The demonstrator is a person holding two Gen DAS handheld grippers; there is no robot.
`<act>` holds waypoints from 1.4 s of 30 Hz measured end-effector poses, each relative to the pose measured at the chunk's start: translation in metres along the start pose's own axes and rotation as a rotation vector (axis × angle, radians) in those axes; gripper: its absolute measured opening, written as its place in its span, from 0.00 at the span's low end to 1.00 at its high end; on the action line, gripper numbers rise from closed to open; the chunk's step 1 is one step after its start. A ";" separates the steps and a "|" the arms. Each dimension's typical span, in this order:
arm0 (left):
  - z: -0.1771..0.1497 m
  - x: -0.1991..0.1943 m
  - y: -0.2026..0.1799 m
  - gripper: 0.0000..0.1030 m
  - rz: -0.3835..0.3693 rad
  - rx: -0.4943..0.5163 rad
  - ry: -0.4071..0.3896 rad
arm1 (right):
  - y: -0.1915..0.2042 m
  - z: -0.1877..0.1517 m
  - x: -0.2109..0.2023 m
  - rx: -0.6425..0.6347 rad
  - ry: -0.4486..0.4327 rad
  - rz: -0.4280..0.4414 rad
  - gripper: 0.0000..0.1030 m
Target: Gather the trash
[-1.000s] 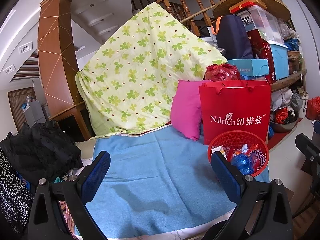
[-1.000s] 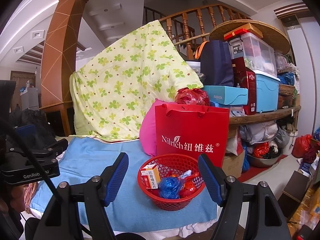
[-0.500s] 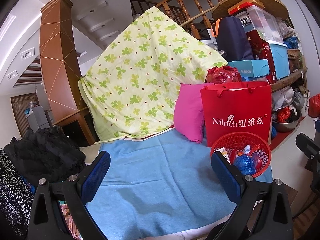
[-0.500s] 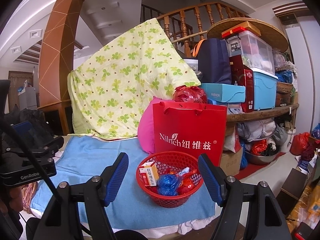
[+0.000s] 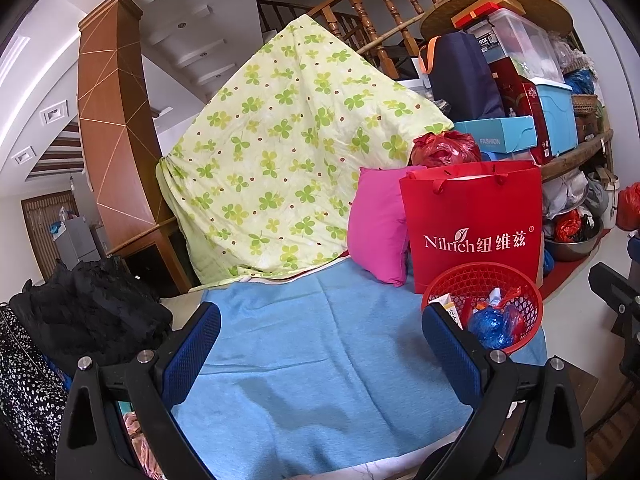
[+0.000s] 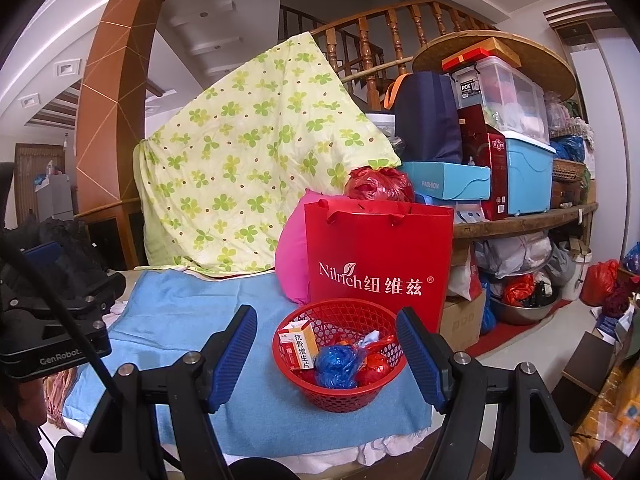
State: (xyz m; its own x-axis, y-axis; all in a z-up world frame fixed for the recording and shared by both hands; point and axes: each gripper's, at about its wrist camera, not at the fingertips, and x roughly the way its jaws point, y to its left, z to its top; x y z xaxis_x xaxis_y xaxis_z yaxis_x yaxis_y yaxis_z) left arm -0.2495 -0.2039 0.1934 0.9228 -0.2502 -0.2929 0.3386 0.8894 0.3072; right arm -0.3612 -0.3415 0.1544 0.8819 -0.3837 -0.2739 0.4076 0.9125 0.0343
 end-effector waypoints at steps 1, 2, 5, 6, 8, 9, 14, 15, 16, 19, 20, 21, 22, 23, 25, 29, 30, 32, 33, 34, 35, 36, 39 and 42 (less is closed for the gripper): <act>-0.001 0.000 0.000 0.97 -0.002 0.000 0.000 | -0.001 0.000 0.000 0.003 0.001 0.001 0.73; 0.000 0.000 0.000 0.97 -0.002 0.001 0.000 | -0.001 0.001 0.000 0.004 0.001 0.002 0.73; -0.001 0.000 0.000 0.97 -0.002 0.002 -0.001 | -0.001 0.001 0.001 0.000 0.000 -0.002 0.73; 0.000 0.000 0.000 0.97 -0.001 0.002 -0.001 | -0.001 0.002 0.001 0.000 0.001 -0.002 0.73; -0.001 0.000 0.000 0.97 0.000 0.002 -0.001 | -0.001 0.001 0.001 0.003 0.001 0.000 0.73; -0.001 0.000 0.000 0.97 -0.001 0.002 -0.001 | -0.001 0.001 0.001 0.003 0.000 -0.001 0.73; -0.001 0.000 -0.001 0.97 -0.001 0.004 -0.001 | -0.001 0.002 0.001 0.003 0.002 -0.002 0.73; -0.001 0.000 -0.001 0.97 0.001 0.005 -0.001 | -0.001 0.002 0.001 0.003 0.002 -0.001 0.73; -0.001 0.000 -0.001 0.97 0.003 0.006 -0.001 | -0.001 0.002 0.001 0.003 0.003 -0.001 0.73; -0.002 0.000 0.002 0.97 0.000 0.006 0.001 | -0.001 0.001 0.001 0.003 0.004 -0.003 0.73; -0.002 0.000 0.004 0.97 0.001 0.007 0.002 | -0.001 0.002 0.001 0.003 0.003 -0.002 0.73; -0.002 0.000 0.006 0.97 0.000 0.008 0.004 | -0.001 0.002 0.001 0.004 0.004 -0.002 0.73; -0.002 0.000 0.005 0.97 -0.002 0.009 0.004 | -0.001 0.002 0.001 0.003 0.005 -0.001 0.73; -0.002 0.000 0.007 0.97 -0.003 0.011 0.005 | -0.001 0.002 0.001 0.002 0.005 -0.001 0.73; -0.003 0.001 0.010 0.97 -0.002 0.015 0.005 | -0.001 0.002 0.000 0.002 0.005 -0.001 0.73; -0.004 0.000 0.007 0.97 -0.003 0.017 0.005 | -0.001 0.001 0.001 0.003 0.005 -0.001 0.73; -0.005 0.000 0.008 0.97 -0.004 0.016 0.007 | -0.001 0.002 0.001 0.002 0.005 -0.003 0.73; -0.006 0.002 0.010 0.97 -0.006 0.016 0.010 | -0.001 0.002 0.001 0.005 0.006 -0.001 0.73; -0.007 0.003 0.013 0.97 -0.006 0.015 0.012 | -0.001 0.002 0.001 0.008 0.007 0.000 0.73; -0.009 0.005 0.015 0.97 -0.008 0.015 0.015 | -0.001 0.002 0.001 0.007 0.007 0.001 0.73; -0.012 0.007 0.013 0.97 -0.010 0.017 0.016 | -0.001 0.002 0.002 0.004 0.006 0.001 0.73; -0.013 0.009 0.016 0.97 -0.010 0.016 0.017 | -0.001 0.002 0.002 0.001 0.007 0.000 0.73; -0.016 0.015 0.022 0.97 -0.015 0.014 0.023 | 0.001 -0.002 0.007 -0.002 0.020 0.000 0.73; -0.019 0.021 0.023 0.97 -0.022 0.013 0.028 | 0.004 -0.007 0.013 -0.001 0.030 -0.008 0.73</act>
State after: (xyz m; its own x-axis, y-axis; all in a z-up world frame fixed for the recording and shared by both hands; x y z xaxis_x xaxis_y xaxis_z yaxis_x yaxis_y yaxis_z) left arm -0.2260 -0.1816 0.1775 0.9097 -0.2584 -0.3252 0.3611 0.8789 0.3117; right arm -0.3503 -0.3419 0.1444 0.8709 -0.3869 -0.3031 0.4147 0.9095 0.0306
